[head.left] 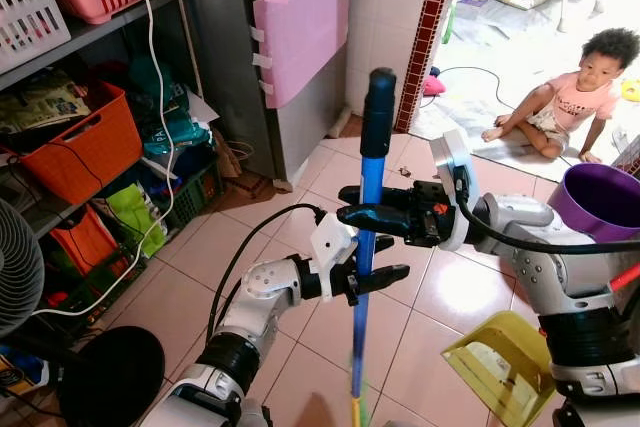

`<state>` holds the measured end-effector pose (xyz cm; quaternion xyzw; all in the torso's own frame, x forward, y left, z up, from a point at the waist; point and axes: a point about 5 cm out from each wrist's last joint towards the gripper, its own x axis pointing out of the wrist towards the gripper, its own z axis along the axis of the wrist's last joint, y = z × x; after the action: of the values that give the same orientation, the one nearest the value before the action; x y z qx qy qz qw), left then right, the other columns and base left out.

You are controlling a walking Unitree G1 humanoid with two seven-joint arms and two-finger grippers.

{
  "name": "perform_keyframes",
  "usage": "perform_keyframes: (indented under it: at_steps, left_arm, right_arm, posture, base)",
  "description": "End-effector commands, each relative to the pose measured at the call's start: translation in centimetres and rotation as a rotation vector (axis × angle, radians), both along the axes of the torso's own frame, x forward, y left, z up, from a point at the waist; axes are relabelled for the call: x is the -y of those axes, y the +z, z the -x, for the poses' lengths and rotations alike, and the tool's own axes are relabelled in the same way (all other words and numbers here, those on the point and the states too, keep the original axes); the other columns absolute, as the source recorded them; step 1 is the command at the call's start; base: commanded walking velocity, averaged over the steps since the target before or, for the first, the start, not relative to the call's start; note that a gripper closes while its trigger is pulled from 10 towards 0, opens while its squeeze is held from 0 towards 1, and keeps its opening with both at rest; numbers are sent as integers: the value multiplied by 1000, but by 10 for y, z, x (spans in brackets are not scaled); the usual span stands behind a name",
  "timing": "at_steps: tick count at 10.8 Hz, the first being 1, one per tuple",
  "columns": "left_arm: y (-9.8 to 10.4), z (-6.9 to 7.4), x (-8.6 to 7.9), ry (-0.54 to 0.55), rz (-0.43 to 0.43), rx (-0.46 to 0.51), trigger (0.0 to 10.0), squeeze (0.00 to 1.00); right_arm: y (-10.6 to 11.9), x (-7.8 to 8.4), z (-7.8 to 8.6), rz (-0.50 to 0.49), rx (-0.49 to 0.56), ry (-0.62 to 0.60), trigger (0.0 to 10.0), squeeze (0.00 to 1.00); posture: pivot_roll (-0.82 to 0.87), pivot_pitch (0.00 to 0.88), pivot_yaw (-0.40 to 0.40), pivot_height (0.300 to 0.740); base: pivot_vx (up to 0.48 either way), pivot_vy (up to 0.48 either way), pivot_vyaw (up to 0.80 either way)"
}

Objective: Sweep floor

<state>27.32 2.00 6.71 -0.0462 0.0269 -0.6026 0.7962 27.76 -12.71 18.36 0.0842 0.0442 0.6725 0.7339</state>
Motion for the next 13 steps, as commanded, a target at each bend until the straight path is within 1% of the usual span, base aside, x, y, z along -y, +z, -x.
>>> perform_keyframes:
  at_steps: [1, 3, 5, 7, 10, 11, 12, 13]
  left_arm:
    - [16, -13, -5, 50, 37, 45, 0, 0]
    - [15, -14, -11, 63, 27, 44, 0, 0]
    - [14, -18, -21, 97, 6, 57, 0, 0]
    - [12, -18, -29, 106, -7, 61, 0, 0]
    - [10, -14, -29, 94, -16, 67, 0, 0]
    - [9, -14, -29, 107, -21, 71, 0, 0]
    - [8, -14, -29, 140, -27, 80, 0, 0]
    - [7, -14, -30, 175, -28, 88, 0, 0]
  right_arm:
    - [-6, -16, 13, -36, -73, 137, 0, 0]
    - [-5, -14, 11, -31, -68, 130, 0, 0]
    - [-7, -14, 11, -21, -65, 131, 0, 0]
    - [-9, -13, 12, -15, -67, 131, 0, 0]
    - [-12, -15, 13, -4, -73, 158, 0, 0]
    - [-13, -17, 14, 0, -72, 167, 0, 0]
    - [-15, -20, 11, 13, -49, 137, 1412, 0]
    - [-23, -22, 4, 56, -23, 40, 10000, 1000]
  posture:
    - [-117, 0, 18, 740]
    - [-115, 0, 19, 740]
    - [-110, 0, 20, 740]
    - [-105, 0, 20, 740]
    - [-96, 0, 22, 740]
    - [-93, 0, 23, 740]
    - [-91, 0, 24, 740]
    - [-91, 0, 24, 740]
  base:
    - [0, 0, 0]
    - [0, 0, 0]
    - [0, 0, 0]
    - [0, 0, 0]
    - [0, 0, 0]
    - [0, 0, 0]
    - [0, 0, 0]
    - [0, 0, 0]
